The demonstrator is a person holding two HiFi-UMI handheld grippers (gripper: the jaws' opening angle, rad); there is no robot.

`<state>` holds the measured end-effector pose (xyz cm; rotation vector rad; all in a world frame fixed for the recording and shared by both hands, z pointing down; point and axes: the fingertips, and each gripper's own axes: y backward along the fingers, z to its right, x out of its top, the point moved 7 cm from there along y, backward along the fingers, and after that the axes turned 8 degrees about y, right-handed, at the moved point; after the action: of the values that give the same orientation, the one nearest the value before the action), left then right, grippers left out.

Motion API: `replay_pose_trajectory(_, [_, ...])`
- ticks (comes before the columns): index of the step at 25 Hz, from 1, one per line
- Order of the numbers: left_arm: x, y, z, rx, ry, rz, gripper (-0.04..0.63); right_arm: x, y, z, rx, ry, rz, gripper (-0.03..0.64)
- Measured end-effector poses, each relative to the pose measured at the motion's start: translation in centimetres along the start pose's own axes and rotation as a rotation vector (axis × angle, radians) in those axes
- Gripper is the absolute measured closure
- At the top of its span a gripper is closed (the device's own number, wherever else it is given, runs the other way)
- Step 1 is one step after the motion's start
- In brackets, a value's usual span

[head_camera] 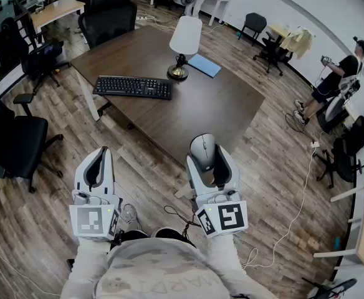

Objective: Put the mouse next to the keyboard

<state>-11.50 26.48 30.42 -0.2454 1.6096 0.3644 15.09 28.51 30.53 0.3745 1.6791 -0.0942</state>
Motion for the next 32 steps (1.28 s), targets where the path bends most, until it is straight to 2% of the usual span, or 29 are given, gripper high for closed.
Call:
replay_pose_trajectory(12, [-0.3, -1.5, -1.6, -0.009, -0.002, 0.001, 0.589, -0.6, -1.9, -0.6, -0.011, 0.009, -0.005, 0.311])
replay_pose_trajectory(17, [-0.3, -3.0, -3.4, -0.007, -0.007, 0.002, 0.589, -1.0, -3.8, -0.3, -0.035, -0.031, -0.005, 0.311])
replay_pose_trajectory(24, [-0.5, -6.6, -6.6, -0.014, -0.038, 0.024, 0.589, -2.1, -8.2, -0.3, -0.066, -0.017, -0.025, 0.313])
replay_pose_trajectory(32, [-0.9, -12.0, -10.5, -0.053, -0.038, 0.028, 0.589, -3.0, -13.9, -0.8, -0.102, 0.005, -0.023, 0.313])
